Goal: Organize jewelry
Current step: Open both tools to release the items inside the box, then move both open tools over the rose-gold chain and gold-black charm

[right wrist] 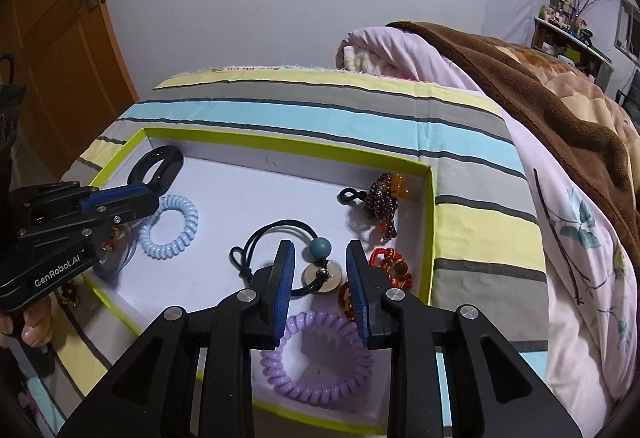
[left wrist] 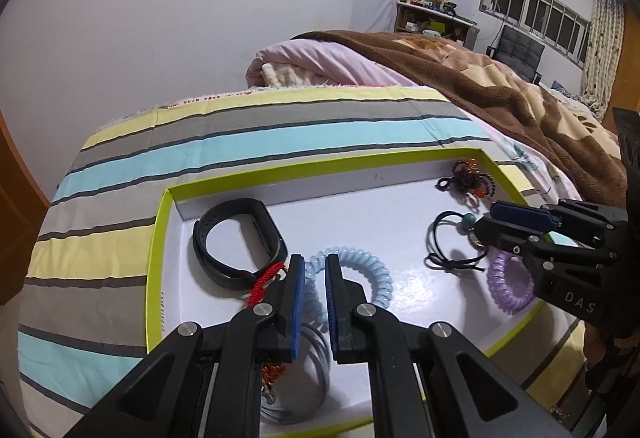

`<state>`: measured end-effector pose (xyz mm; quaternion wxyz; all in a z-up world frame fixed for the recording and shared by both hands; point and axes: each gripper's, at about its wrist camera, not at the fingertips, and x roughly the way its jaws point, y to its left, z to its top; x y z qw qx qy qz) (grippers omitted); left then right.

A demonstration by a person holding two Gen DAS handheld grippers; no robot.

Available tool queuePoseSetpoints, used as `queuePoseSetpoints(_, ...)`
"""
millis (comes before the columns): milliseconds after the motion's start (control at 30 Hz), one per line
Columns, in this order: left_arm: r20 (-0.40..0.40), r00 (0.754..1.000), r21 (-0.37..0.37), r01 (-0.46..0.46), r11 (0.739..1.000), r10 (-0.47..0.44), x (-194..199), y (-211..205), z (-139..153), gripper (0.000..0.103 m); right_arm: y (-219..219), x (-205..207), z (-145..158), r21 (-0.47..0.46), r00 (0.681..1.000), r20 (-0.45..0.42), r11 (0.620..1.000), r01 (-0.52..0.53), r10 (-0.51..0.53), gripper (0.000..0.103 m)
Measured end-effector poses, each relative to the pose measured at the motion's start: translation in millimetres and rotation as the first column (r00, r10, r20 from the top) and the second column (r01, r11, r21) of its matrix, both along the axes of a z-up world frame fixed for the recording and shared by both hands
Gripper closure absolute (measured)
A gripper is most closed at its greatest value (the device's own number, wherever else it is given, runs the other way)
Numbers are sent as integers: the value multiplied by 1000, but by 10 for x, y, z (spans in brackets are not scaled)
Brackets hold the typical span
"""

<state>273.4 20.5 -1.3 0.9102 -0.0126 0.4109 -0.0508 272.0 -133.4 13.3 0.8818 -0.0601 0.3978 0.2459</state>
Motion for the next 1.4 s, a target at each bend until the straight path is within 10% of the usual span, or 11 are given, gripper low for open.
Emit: queuePoseSetpoints(1400,107,993,-7,-50,999,51,-2029,21,269,94,-527,-1859,178,115,999,23,992,-51,48,75)
